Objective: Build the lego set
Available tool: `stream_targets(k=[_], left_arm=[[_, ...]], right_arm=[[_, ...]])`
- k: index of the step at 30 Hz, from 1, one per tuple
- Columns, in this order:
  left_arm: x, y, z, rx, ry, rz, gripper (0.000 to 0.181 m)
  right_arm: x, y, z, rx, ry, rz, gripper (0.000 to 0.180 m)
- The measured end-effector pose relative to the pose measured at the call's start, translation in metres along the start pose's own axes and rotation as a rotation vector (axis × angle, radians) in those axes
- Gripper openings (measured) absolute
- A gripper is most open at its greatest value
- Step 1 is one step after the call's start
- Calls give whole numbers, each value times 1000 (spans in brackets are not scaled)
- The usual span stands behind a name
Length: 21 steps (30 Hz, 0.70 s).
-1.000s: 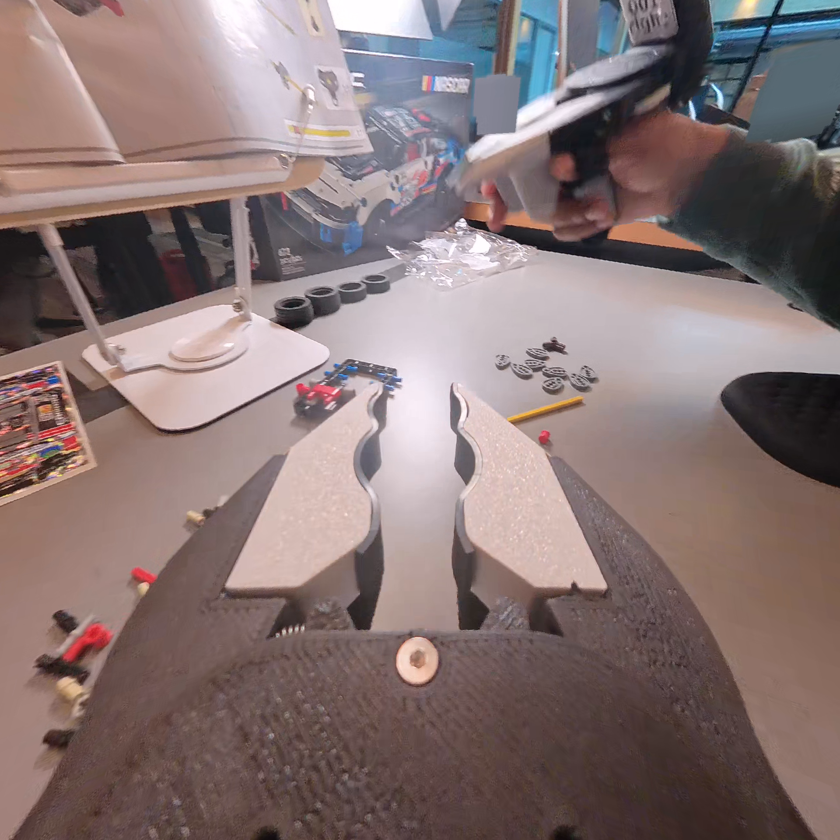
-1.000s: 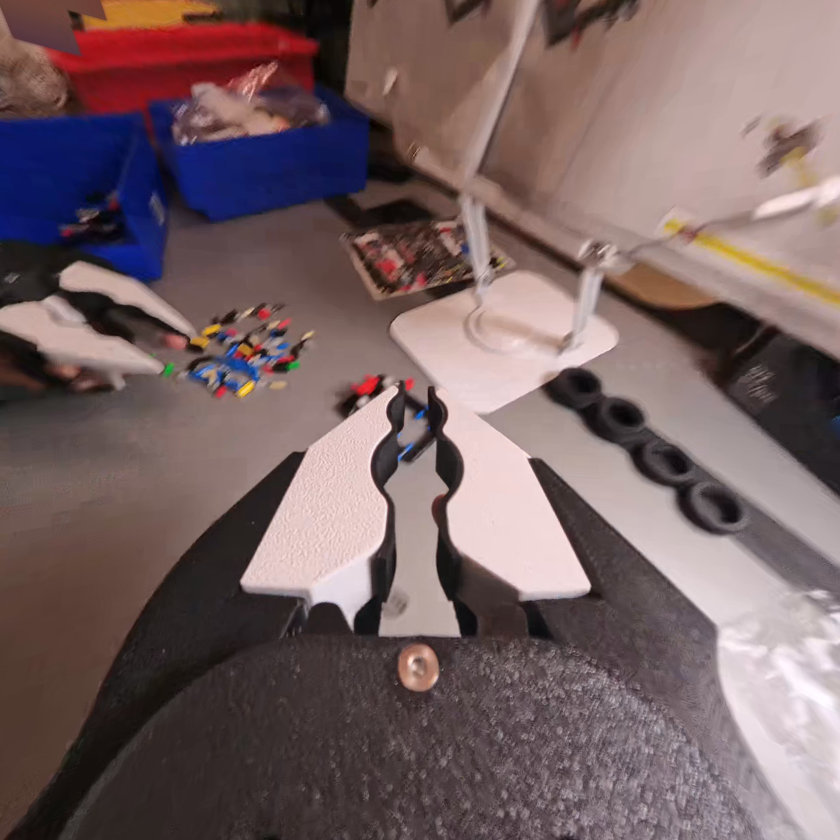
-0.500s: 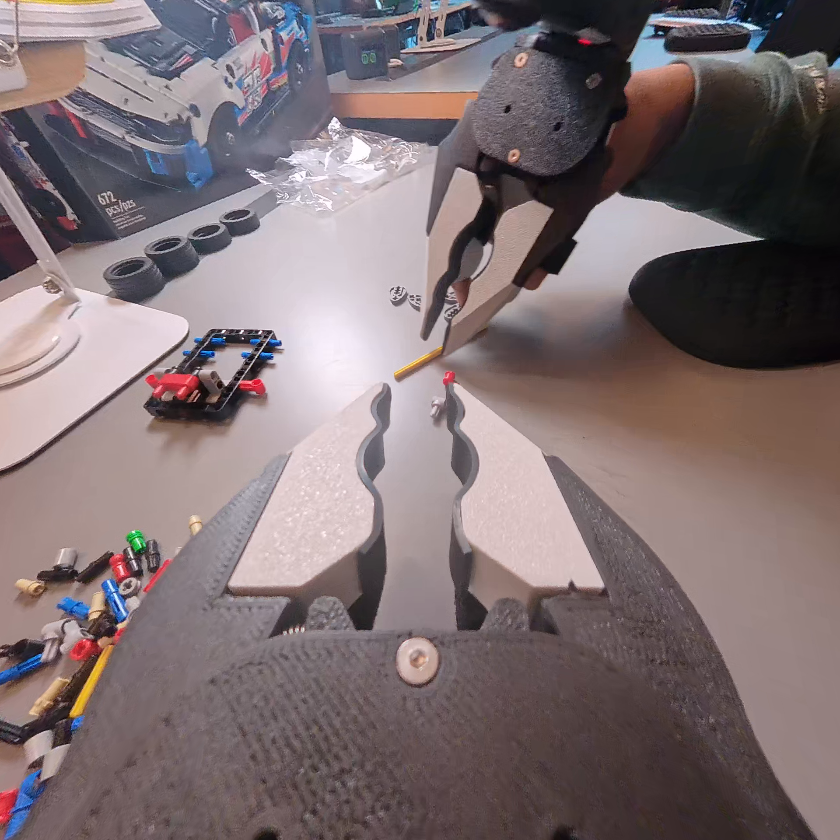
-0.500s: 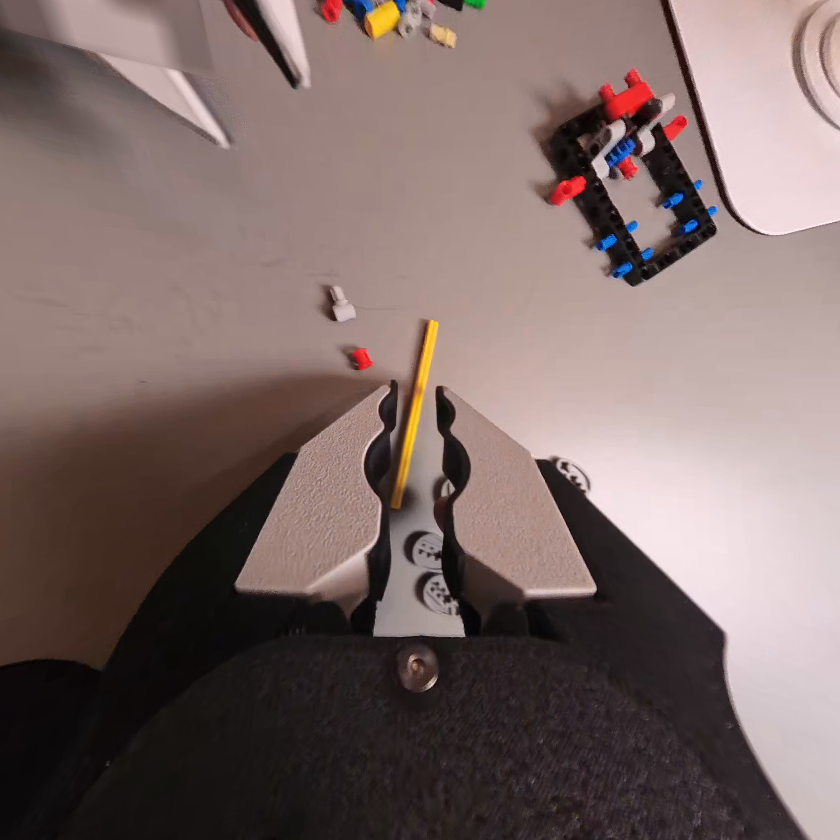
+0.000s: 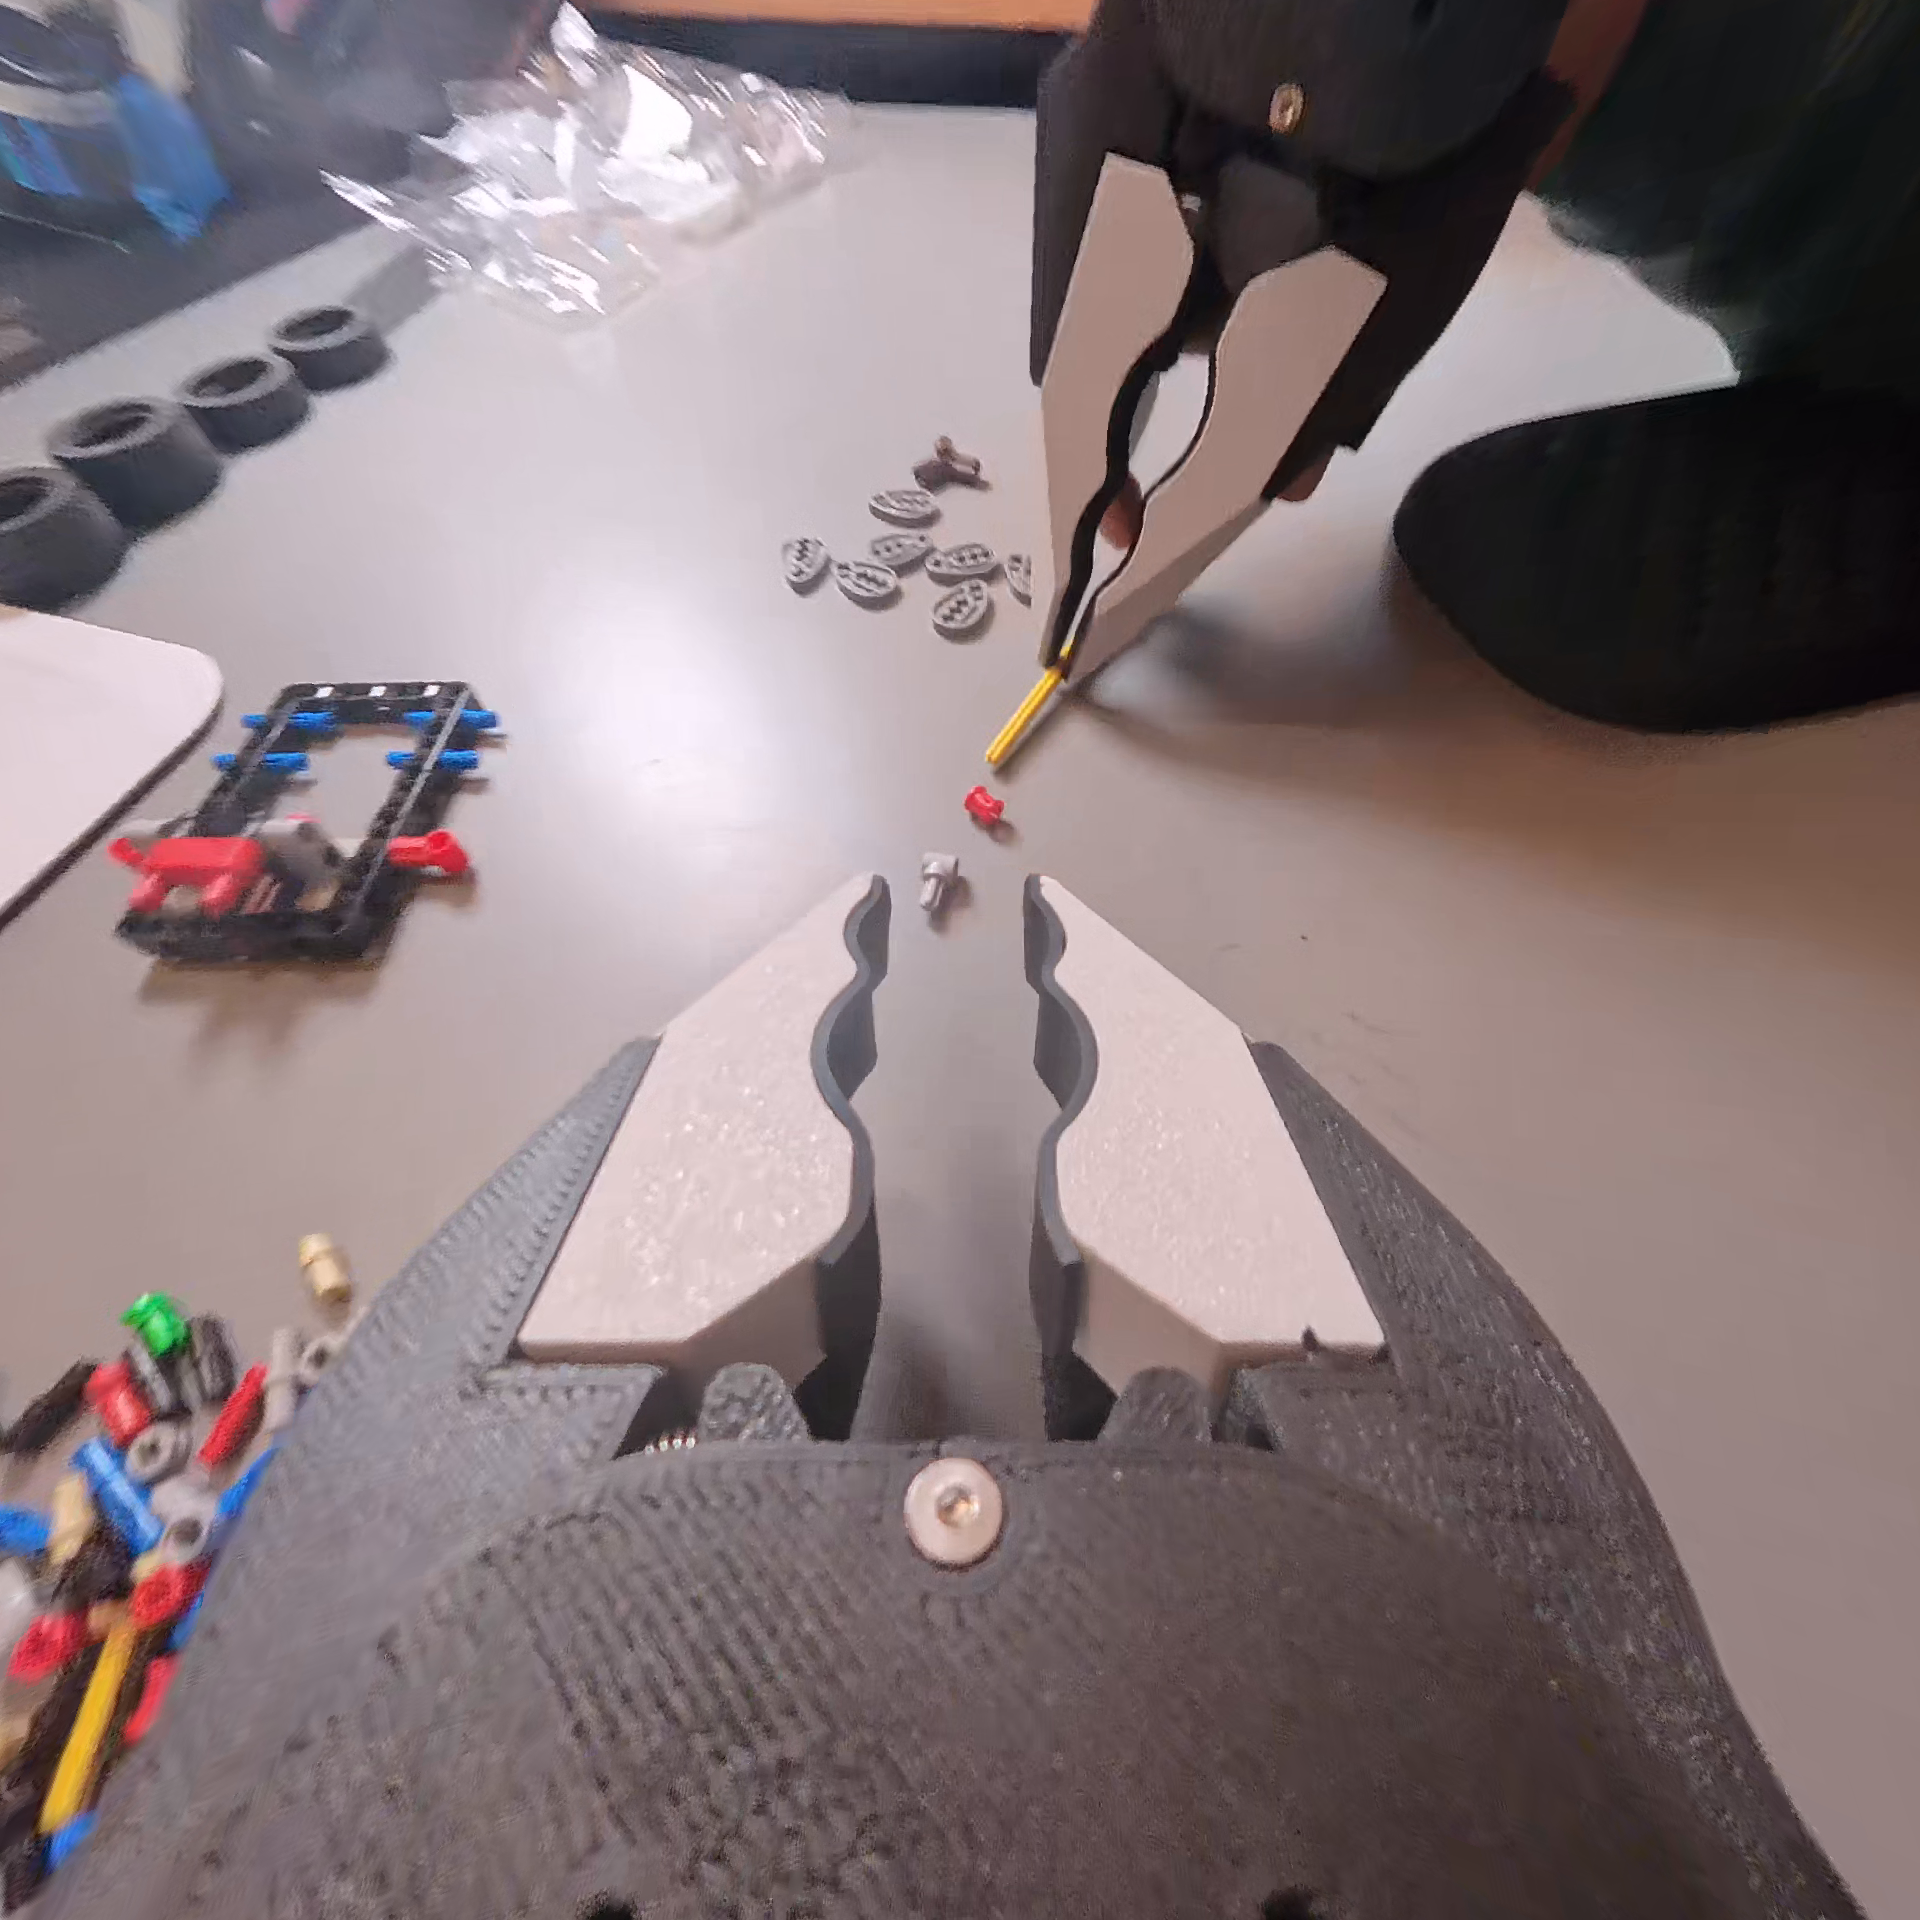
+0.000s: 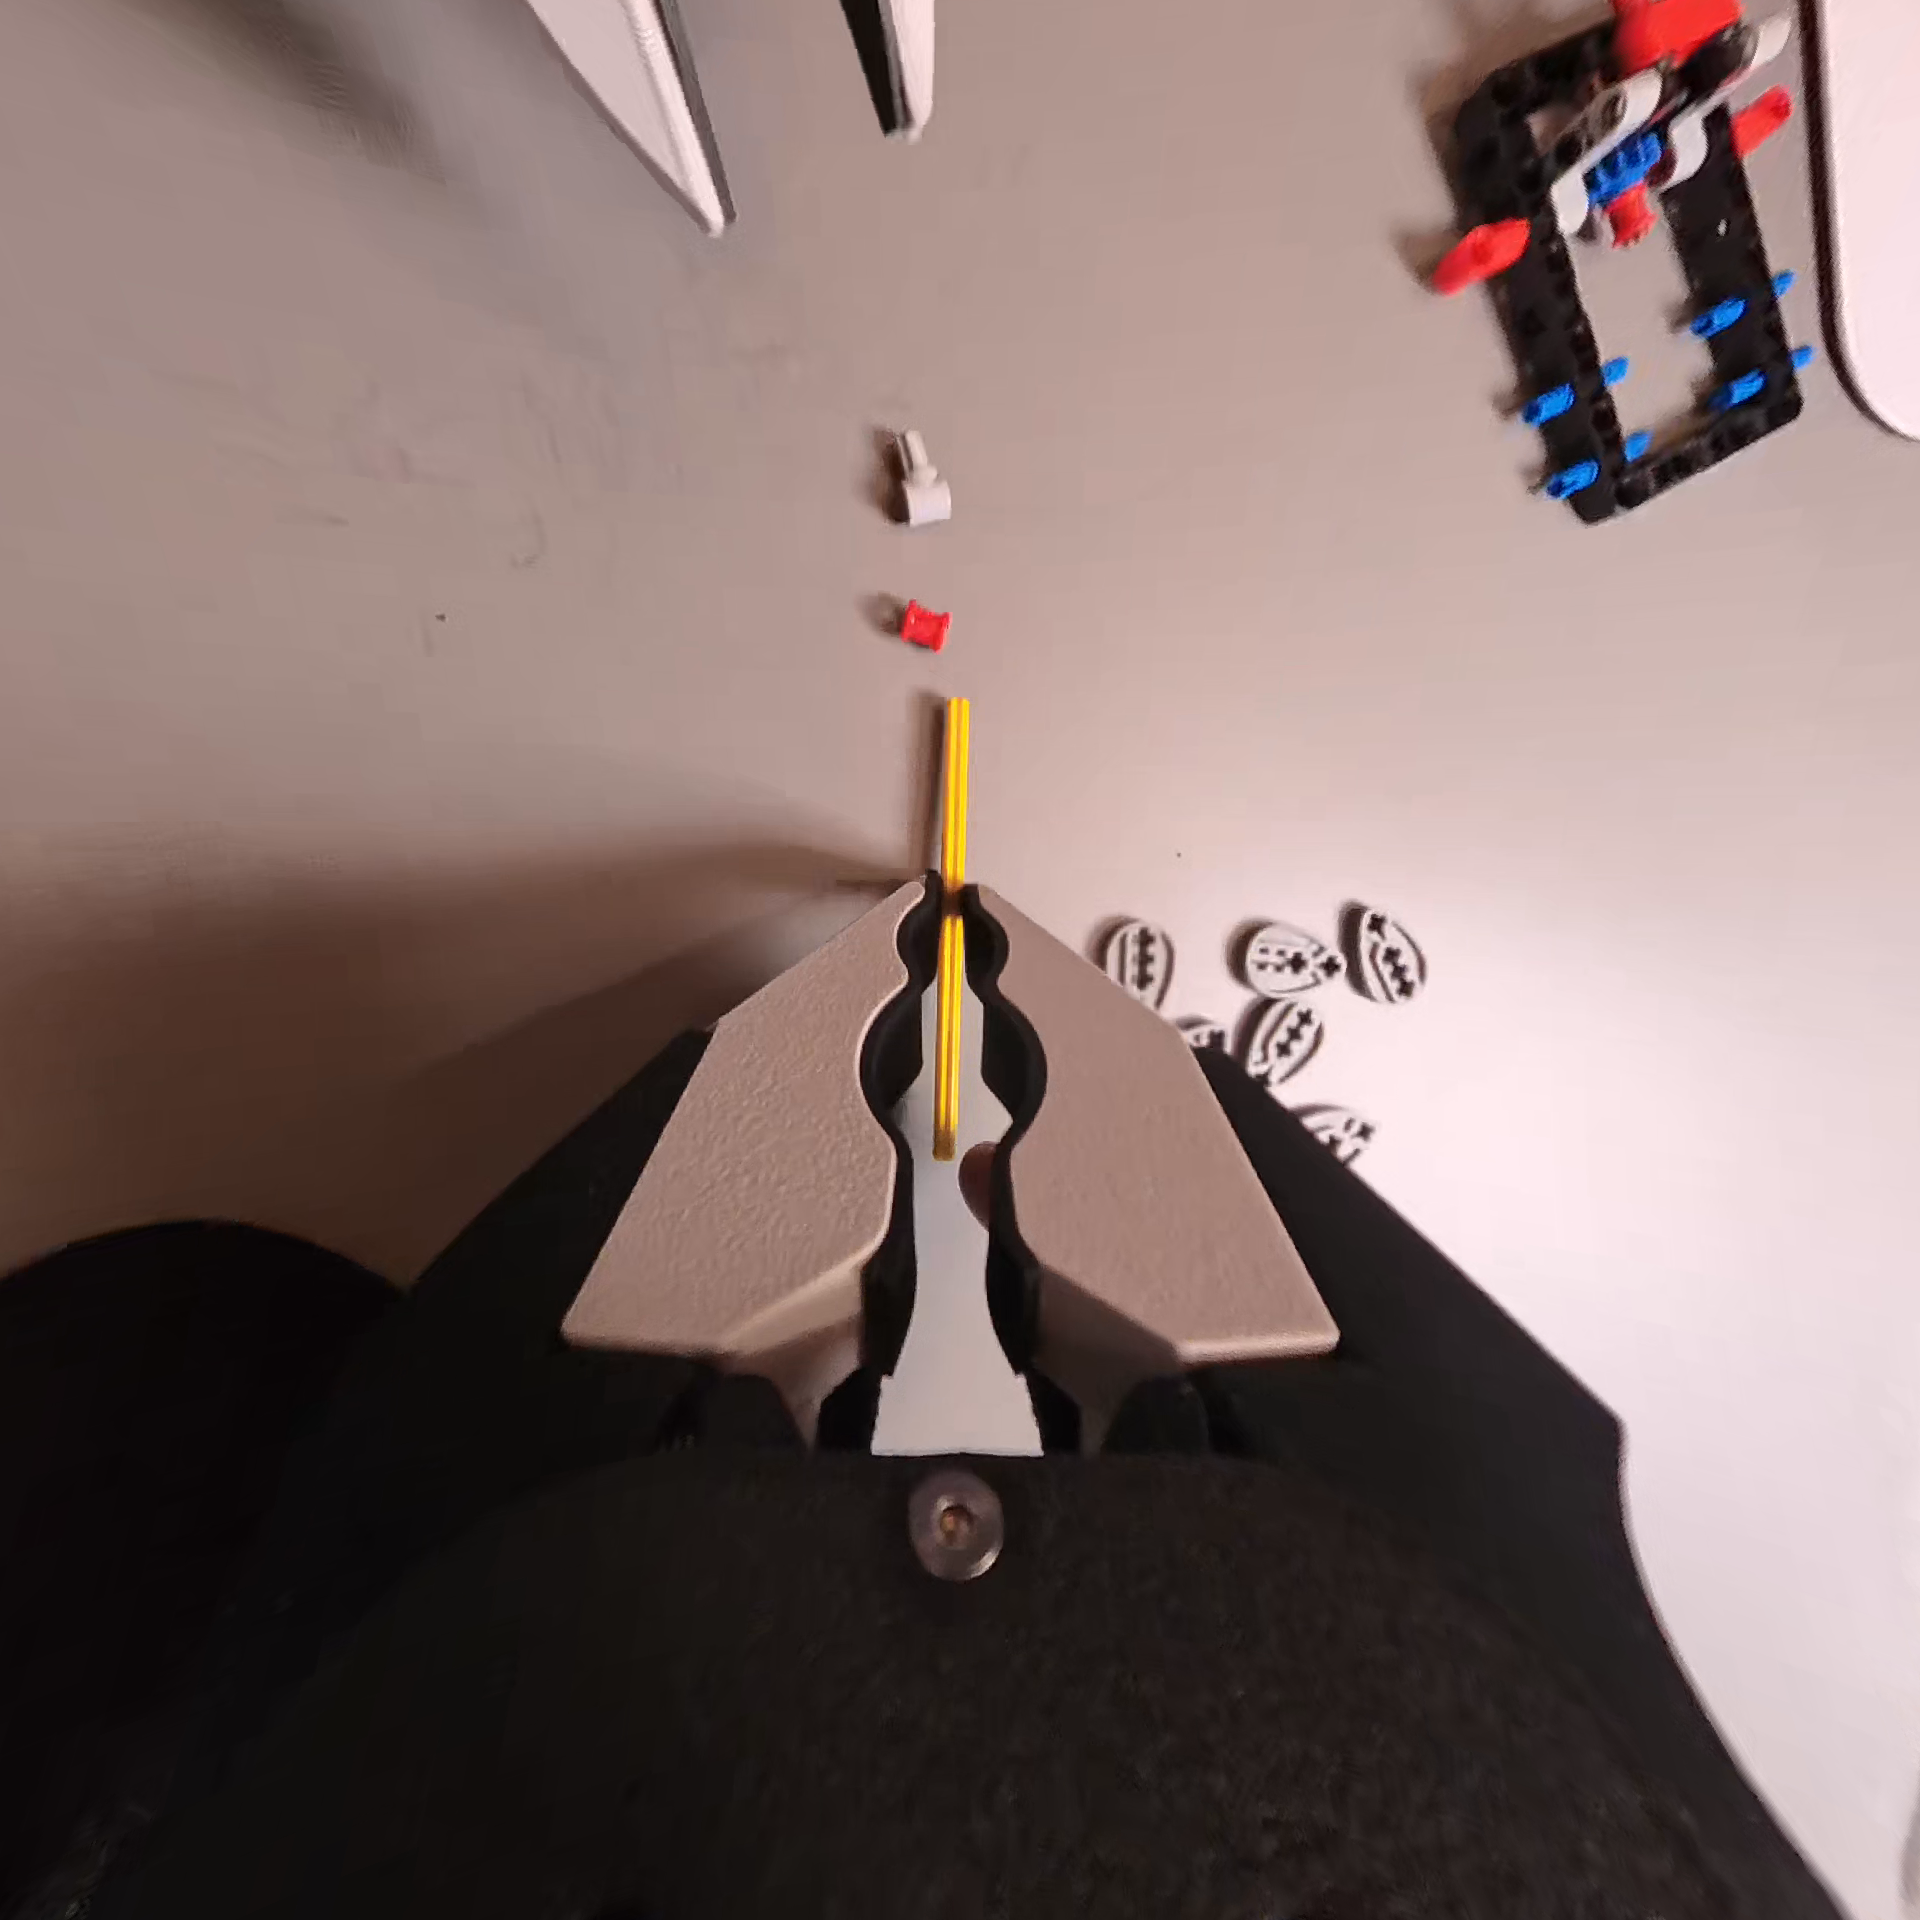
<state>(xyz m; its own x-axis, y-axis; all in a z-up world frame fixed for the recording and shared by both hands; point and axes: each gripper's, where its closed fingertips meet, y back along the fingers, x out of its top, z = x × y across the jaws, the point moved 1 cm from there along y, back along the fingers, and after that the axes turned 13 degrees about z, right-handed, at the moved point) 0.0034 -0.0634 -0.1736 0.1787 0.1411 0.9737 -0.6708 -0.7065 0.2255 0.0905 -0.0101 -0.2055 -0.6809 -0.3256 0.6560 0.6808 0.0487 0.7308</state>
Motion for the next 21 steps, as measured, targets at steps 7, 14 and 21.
stream_targets(k=[7, 14, 21], left_arm=[[-12, -46, 7, -193, -128, -190, 26], [-18, -55, 14, -417, -156, -317, 22], [-25, -40, 25, -413, -202, -345, 9]], right_arm=[[-5, 7, -3, 8, -26, 9, 1], [-9, 7, -9, 5, -38, 27, 1], [-7, 6, -14, 25, -40, 60, 1]])
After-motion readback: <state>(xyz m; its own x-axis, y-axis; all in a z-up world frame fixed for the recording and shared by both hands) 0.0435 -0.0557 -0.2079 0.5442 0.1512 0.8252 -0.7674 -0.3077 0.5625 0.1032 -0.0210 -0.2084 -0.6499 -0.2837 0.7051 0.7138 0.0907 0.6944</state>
